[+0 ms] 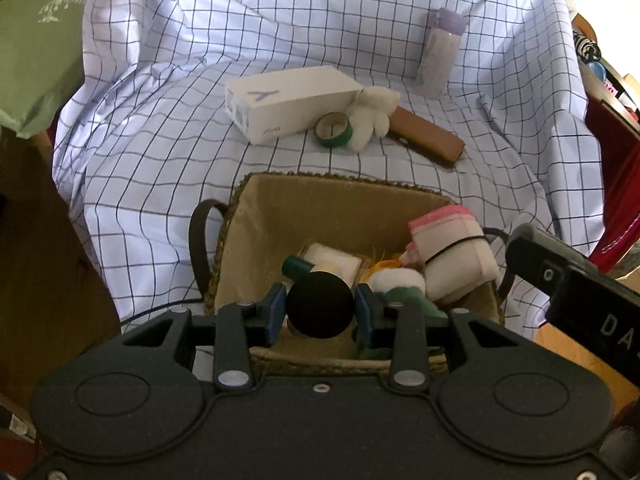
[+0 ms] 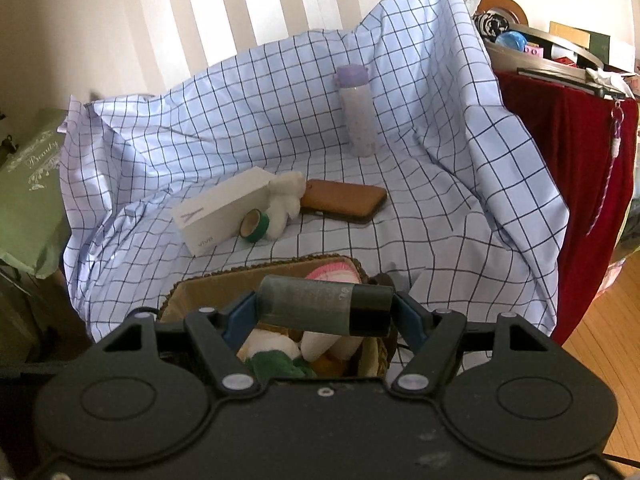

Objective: Organize soft objects

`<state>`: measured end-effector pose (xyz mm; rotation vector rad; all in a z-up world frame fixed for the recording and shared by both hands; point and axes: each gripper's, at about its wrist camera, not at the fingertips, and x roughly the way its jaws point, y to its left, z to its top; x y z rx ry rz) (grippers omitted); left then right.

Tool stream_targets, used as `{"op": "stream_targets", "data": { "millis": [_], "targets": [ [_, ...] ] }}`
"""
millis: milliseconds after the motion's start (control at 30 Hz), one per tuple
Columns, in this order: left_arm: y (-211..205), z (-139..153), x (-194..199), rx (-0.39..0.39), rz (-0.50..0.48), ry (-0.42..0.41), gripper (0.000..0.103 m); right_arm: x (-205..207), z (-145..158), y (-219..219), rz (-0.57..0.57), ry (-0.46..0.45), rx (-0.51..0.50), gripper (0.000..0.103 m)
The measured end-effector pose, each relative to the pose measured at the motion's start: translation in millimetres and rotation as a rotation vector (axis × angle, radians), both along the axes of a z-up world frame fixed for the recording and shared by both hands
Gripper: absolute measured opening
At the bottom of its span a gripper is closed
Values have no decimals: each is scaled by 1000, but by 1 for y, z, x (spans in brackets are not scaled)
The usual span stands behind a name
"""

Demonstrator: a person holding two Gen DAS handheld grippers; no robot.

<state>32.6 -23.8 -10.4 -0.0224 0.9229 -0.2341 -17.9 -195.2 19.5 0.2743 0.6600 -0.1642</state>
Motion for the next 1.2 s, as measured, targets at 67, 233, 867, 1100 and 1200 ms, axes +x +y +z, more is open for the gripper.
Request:
{"op": "stream_targets", "data": {
  "millis": [67, 233, 867, 1100, 1200],
  "targets": [
    [1, -2, -3, 8, 7, -3, 42, 0, -1, 0, 5, 6, 1, 72],
    [4, -4, -6, 21, 31, -18, 56, 2, -2, 0, 10, 13, 3, 72],
    [13, -6, -15, 78, 101, -29, 65, 32, 1, 20, 123, 34, -65, 73],
    [16, -8, -15, 77, 113, -22, 65, 42, 8, 32, 162, 14, -92, 71],
    [15, -8, -15, 77, 111, -20, 65, 43, 10, 36, 172, 6, -95, 71]
  ]
}}
